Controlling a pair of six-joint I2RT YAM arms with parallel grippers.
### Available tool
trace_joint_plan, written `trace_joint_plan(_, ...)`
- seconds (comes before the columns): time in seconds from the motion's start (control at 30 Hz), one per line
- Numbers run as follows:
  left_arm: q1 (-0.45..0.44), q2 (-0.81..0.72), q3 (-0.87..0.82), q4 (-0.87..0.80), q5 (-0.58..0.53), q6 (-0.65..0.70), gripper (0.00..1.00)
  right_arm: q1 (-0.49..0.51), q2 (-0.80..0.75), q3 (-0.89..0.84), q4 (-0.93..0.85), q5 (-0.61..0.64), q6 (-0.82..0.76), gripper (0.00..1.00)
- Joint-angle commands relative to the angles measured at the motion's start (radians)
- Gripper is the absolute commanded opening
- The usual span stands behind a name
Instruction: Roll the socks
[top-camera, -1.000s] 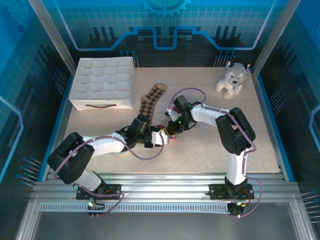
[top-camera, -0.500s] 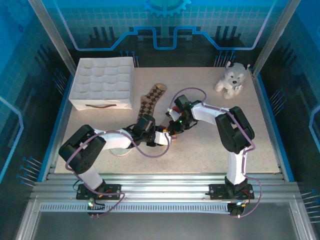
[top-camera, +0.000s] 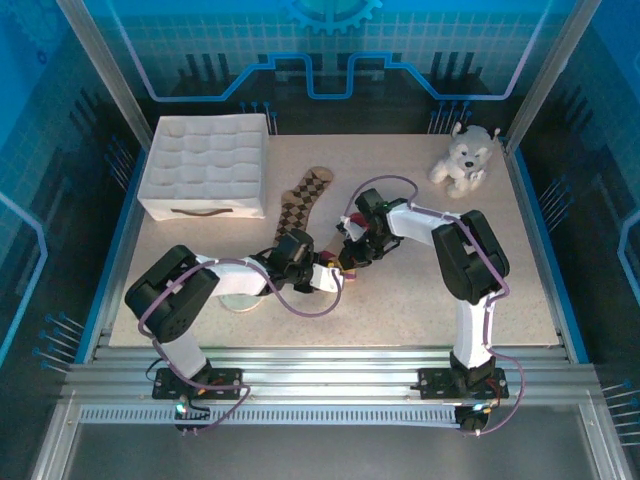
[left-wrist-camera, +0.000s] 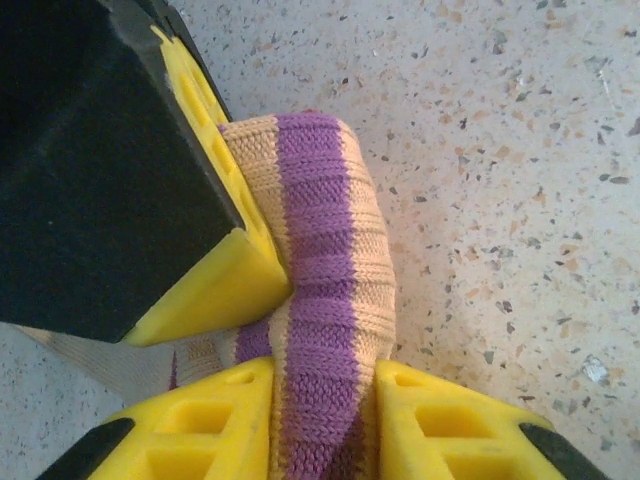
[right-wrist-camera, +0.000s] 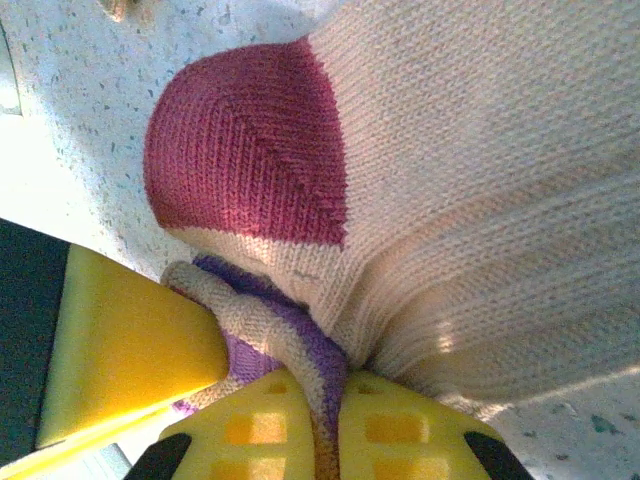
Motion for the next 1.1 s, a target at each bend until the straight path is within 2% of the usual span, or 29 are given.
trace_joint_plan(0.0,-0.002,0.051,-0.005,-0.144,-0.017,0.037,0.21,-0.032,0.028,-0.026,-0.104,0.013,0.022,0.09)
trace_joint_plan(0.1,-0.003,0.068,-0.002,-0.174,-0.02,0.043,0.17,-0.043,-0.005,-0.043,-0.087,-0.008,0.039,0.14)
trace_joint_plan(0.27,-0.001,0.078,0.072,-0.345,0.006,0.061,0.0,-0.056,-0.132,-0.123,0.029,-0.027,0.058,0.35)
trace_joint_plan(0.43,0.015,0.093,0.159,-0.535,0.058,0.093,0.0,-0.058,-0.313,-0.267,0.226,0.014,0.035,0.41)
trace_joint_plan(0.6,0.042,0.099,0.241,-0.686,0.126,0.116,0.0,-0.038,-0.494,-0.474,0.493,0.072,0.0,0.43)
trace_joint_plan(0.73,0.07,0.111,0.314,-0.793,0.185,0.122,0.0,0.037,-0.636,-0.673,0.772,0.171,-0.092,0.43)
trace_joint_plan(0.83,0.095,0.126,0.37,-0.864,0.228,0.125,0.0,0.144,-0.719,-0.841,1.034,0.284,-0.22,0.47)
trace_joint_plan(0.93,0.108,0.143,0.418,-0.925,0.256,0.129,0.0,0.24,-0.716,-0.936,1.19,0.393,-0.366,0.52)
trace_joint_plan(1.07,0.124,0.164,0.468,-0.982,0.281,0.132,0.0,0.299,-0.639,-0.942,1.258,0.475,-0.449,0.53)
